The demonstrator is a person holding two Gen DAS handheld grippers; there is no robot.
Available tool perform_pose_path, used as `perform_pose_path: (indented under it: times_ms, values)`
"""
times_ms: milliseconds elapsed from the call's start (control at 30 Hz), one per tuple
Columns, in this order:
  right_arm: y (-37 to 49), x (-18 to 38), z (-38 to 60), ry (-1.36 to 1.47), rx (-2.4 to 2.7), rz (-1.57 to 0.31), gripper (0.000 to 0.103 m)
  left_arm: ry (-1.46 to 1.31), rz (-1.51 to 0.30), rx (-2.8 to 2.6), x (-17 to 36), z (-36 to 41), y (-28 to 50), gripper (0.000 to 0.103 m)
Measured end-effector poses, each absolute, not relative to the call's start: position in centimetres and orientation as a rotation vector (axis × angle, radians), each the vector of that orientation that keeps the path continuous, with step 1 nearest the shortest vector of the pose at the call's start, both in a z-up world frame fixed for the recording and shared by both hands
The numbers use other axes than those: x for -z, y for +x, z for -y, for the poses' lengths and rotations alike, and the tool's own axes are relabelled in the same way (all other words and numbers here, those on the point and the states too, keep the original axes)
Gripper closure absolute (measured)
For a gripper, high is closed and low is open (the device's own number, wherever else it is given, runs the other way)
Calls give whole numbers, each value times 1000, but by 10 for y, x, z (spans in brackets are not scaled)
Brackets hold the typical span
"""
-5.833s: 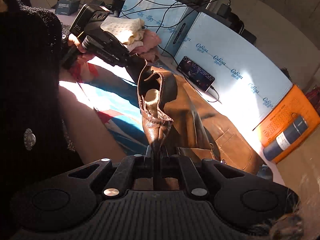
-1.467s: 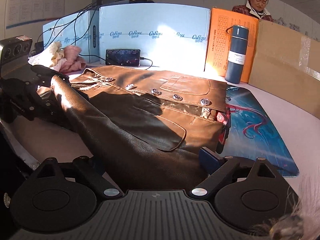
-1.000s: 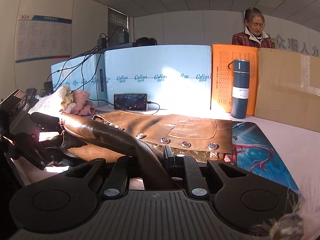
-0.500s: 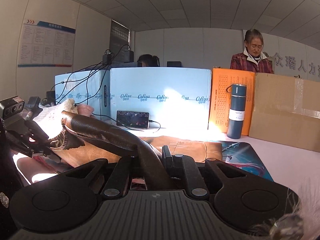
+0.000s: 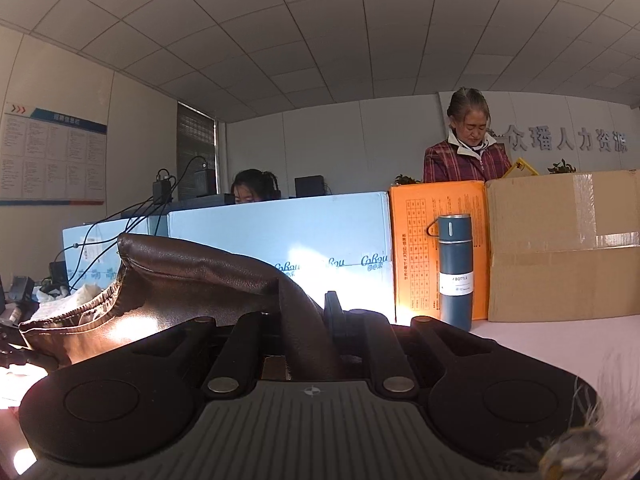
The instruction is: Fold clothes
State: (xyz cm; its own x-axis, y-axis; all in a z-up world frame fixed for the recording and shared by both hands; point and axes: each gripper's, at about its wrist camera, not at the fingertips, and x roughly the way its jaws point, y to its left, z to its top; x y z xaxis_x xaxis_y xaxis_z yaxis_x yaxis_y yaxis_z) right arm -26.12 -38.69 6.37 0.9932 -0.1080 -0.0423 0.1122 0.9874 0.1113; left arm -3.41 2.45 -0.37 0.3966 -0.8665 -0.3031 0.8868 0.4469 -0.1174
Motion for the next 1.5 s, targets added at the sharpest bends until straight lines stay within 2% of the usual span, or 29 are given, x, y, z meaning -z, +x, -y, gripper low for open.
perform_pose_path:
  times_ms: [67,100,200,400,700,733,800,867,967,1033,1200,1233,1267,1300,1500]
  values:
    - [-243,-63,392,121,124,-59,92,25,-376,1093,9,-19,-19,76]
    - [-234,-62,394,124,129,-69,92,13,-385,1086,11,-16,-13,88]
    - [-208,-61,399,124,152,-103,92,-27,-415,1061,15,-9,6,93]
    - [-142,-48,427,187,186,-246,92,-110,-533,950,26,16,53,94]
    - [-75,6,469,324,200,-494,89,-250,-723,858,62,30,104,92]
    - [-74,9,473,350,202,-500,85,-270,-724,863,63,27,105,91]
    - [-73,14,481,396,218,-501,52,-299,-729,872,65,25,107,87]
    - [-75,16,488,433,228,-486,43,-318,-734,882,67,24,108,84]
    - [-80,19,497,484,211,-465,29,-325,-727,911,66,26,108,72]
    - [-83,21,503,523,202,-455,28,-320,-719,928,64,29,106,60]
    - [-84,21,505,533,220,-457,27,-256,-687,939,59,37,100,44]
    - [-84,19,505,519,237,-450,24,-243,-676,936,57,38,98,39]
    - [-84,17,505,502,258,-442,13,-231,-665,932,56,39,96,37]
    - [-85,15,505,485,279,-434,8,-222,-655,929,55,39,95,35]
    - [-87,2,505,381,405,-383,8,-199,-642,909,54,41,93,35]
